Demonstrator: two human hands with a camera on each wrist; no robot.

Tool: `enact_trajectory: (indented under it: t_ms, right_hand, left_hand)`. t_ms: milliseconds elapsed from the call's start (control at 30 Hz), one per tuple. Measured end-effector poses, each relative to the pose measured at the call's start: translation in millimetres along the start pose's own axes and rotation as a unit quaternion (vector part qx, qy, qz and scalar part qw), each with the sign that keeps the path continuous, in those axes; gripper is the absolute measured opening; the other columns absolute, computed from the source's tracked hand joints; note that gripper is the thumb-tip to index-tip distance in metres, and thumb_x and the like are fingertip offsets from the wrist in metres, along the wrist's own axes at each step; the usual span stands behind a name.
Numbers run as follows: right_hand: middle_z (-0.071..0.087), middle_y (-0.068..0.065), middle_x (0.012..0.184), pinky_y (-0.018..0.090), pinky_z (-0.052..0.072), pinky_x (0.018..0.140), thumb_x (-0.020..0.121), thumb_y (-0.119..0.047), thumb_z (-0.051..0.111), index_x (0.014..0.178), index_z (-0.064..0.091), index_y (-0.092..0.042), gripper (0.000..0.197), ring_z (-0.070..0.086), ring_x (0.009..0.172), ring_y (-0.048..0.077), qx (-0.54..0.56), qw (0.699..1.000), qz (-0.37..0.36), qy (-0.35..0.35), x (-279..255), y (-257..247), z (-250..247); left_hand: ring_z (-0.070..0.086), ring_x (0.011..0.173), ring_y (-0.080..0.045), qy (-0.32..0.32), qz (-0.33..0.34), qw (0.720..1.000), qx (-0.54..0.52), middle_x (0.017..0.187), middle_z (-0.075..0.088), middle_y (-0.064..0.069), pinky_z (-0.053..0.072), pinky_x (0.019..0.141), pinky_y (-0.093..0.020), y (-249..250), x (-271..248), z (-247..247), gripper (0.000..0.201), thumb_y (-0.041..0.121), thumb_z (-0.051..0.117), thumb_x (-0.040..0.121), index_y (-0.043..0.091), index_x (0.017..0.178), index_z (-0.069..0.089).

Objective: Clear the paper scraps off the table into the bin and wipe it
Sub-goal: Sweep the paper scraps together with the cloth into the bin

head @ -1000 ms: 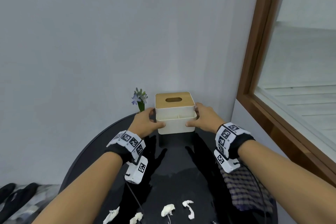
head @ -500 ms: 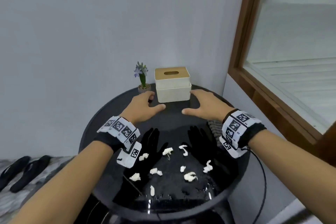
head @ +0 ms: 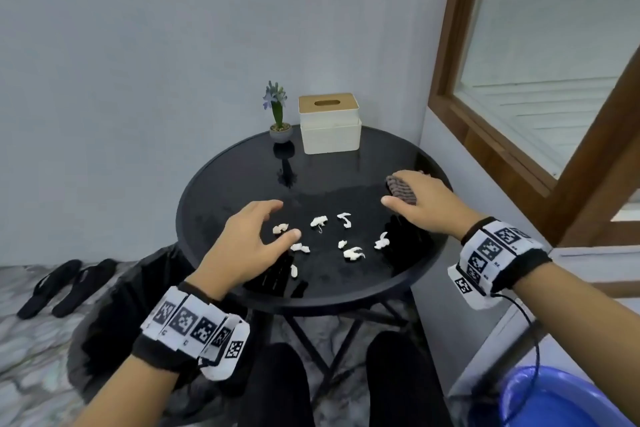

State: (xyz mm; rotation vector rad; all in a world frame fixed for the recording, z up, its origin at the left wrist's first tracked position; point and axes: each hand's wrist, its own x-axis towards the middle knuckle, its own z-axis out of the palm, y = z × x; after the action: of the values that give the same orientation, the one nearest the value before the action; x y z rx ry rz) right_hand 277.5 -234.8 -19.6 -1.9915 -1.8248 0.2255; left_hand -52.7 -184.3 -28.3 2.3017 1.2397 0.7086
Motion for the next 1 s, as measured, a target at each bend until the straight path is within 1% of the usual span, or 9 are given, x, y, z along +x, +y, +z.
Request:
enact_trajectory:
  t_ms: [100,133,200,300,367,533,633,767,1000]
  right_hand:
    - [0.058,-0.003,0.111,0.033,0.046,0.087,0.088,-0.054,0.053,0.123,0.052,-0.018,0.05,0.055,0.101,0.015,-0.006,1.0,0.015,0.024,-3.5,16.5,4.0]
    - [0.059,-0.001,0.11,0.036,0.048,0.087,0.086,-0.057,0.05,0.121,0.052,-0.019,0.051,0.057,0.101,0.018,-0.014,0.999,0.018,0.03,-2.6,22.9,6.8]
    - [0.058,0.006,0.119,0.042,0.048,0.094,0.085,-0.062,0.044,0.125,0.05,-0.017,0.06,0.055,0.111,0.024,-0.041,0.999,0.025,0.025,1.5,34.5,13.6]
    - [0.04,0.014,0.148,0.042,0.03,0.113,0.091,-0.056,0.043,0.143,0.036,-0.009,0.07,0.036,0.136,0.028,-0.066,0.996,0.053,0.011,7.8,43.2,21.9]
    - [0.028,0.013,0.156,0.042,0.022,0.116,0.094,-0.054,0.037,0.147,0.029,-0.008,0.071,0.025,0.143,0.028,-0.094,0.992,0.079,0.003,8.3,45.2,29.2]
    - [0.013,0.013,0.16,0.045,0.009,0.118,0.095,-0.049,0.03,0.15,0.021,-0.006,0.071,0.009,0.147,0.026,-0.133,0.984,0.11,-0.044,12.6,42.6,40.4]
    - [0.014,0.014,0.16,0.042,0.011,0.119,0.096,-0.041,0.032,0.149,0.022,-0.004,0.066,0.009,0.147,0.027,-0.099,0.989,0.102,-0.046,9.7,37.3,40.2]
    - [0.018,0.011,0.159,0.03,0.008,0.117,0.1,-0.027,0.033,0.149,0.025,-0.003,0.055,0.012,0.147,0.021,-0.047,0.997,0.056,-0.037,-14.2,22.4,41.6]
    - [0.027,0.008,0.157,0.023,0.007,0.113,0.101,-0.024,0.032,0.146,0.033,-0.006,0.049,0.018,0.146,0.018,-0.018,0.999,0.036,0.012,-56.0,-8.6,56.1]
  left_hand:
    - [0.05,0.119,-0.002,0.028,0.023,0.999,-0.023,0.131,0.053,0.013,0.039,0.088,-0.004,4.4,-24.7,8.3,0.058,0.046,0.069,0.085,0.023,0.136,0.052]
    - [0.049,0.119,-0.001,0.031,0.033,0.999,-0.026,0.13,0.053,0.015,0.037,0.087,-0.002,5.6,-31.2,12.2,0.056,0.045,0.069,0.085,0.024,0.135,0.053]
    - [0.044,0.124,0.002,0.038,0.047,0.998,-0.012,0.131,0.05,0.019,0.037,0.095,-0.008,3.3,-39.8,20.2,0.056,0.05,0.066,0.085,0.029,0.135,0.051]
    - [0.038,0.128,0.003,0.051,0.036,0.998,0.009,0.136,0.046,0.021,0.025,0.1,-0.004,-3.6,-51.9,28.8,0.061,0.054,0.064,0.085,0.031,0.138,0.047]
    - [0.038,0.127,0.001,0.061,0.025,0.998,0.013,0.137,0.045,0.021,0.021,0.097,0.002,-7.6,-61.1,31.8,0.062,0.055,0.065,0.084,0.029,0.138,0.048]
    - [0.029,0.138,0.001,0.075,0.017,0.997,0.032,0.145,0.039,0.018,0.025,0.11,-0.015,-22.7,-78.9,33.8,0.073,0.062,0.06,0.081,0.027,0.142,0.042]
    - [0.026,0.141,-0.001,0.077,0.005,0.996,0.053,0.149,0.037,0.014,0.024,0.113,-0.02,-30.1,-84.8,35.0,0.081,0.066,0.056,0.081,0.023,0.147,0.038]
    - [0.03,0.141,-0.009,0.085,0.002,0.993,0.08,0.15,0.039,0.006,0.023,0.115,-0.025,-32.3,-85.5,38.6,0.084,0.068,0.052,0.082,0.016,0.147,0.039]
    - [0.032,0.142,-0.017,0.079,-0.004,0.989,0.127,0.152,0.04,-0.002,0.024,0.118,-0.034,-32.0,-83.7,44.3,0.086,0.067,0.046,0.084,0.009,0.146,0.04]
